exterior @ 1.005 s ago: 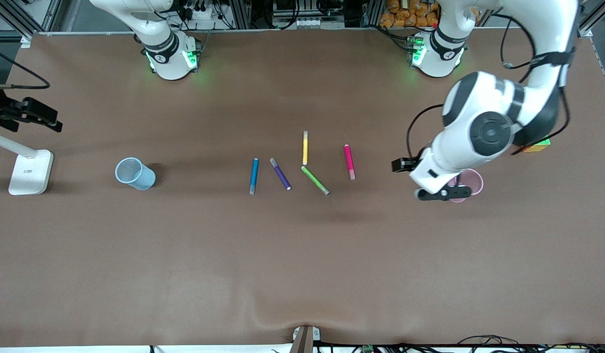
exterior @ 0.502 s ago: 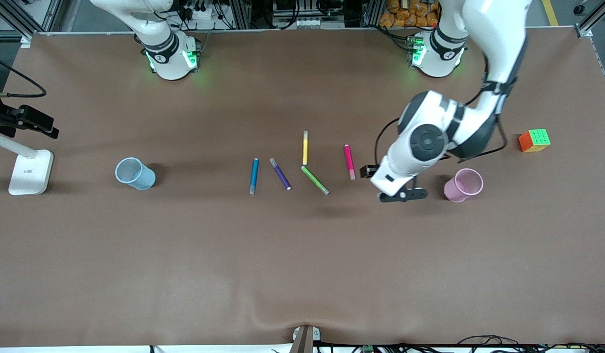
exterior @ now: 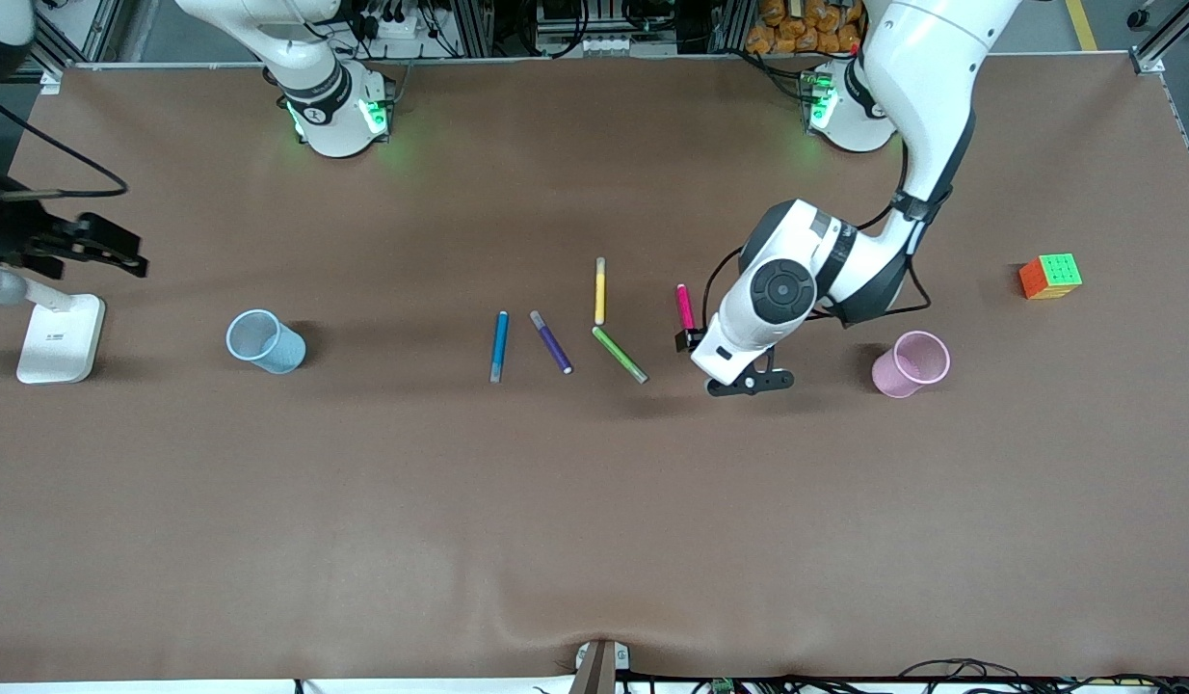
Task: Place pink and blue markers in matching cups
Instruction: 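Move the left gripper to the pink marker while the right gripper reaches the blue marker, then close the left gripper on the pink marker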
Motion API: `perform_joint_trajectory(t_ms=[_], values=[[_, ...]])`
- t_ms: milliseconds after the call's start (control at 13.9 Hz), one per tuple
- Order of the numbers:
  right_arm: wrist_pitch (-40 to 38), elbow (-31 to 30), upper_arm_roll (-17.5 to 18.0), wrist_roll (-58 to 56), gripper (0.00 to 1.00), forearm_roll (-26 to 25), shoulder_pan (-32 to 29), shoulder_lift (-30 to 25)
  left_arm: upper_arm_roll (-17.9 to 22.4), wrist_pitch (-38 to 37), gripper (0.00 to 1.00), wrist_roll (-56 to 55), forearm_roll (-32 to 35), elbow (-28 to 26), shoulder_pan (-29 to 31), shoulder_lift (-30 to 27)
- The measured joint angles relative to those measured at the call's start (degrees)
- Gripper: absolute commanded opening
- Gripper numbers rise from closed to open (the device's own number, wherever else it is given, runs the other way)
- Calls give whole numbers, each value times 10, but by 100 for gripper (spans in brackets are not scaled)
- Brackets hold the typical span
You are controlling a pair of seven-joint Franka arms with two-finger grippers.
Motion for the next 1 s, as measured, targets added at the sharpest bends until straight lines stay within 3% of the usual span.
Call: perform_joint_trajectory(t_ms=[359,718,933,1005], values=[[69,-3,3,0,100,0,70,57,0,53,94,-42,0,-2,-20,39],[132,-4,4,0,100,0,123,116,0,74,64,-66,0,-11,-37,59],[161,-5,4,3,100,3,144,147,2,74,57,-66,16,-18,-36,59],[171,-5,4,4,100,10,146,156,2,74,49,-66,20,-20,-36,59]])
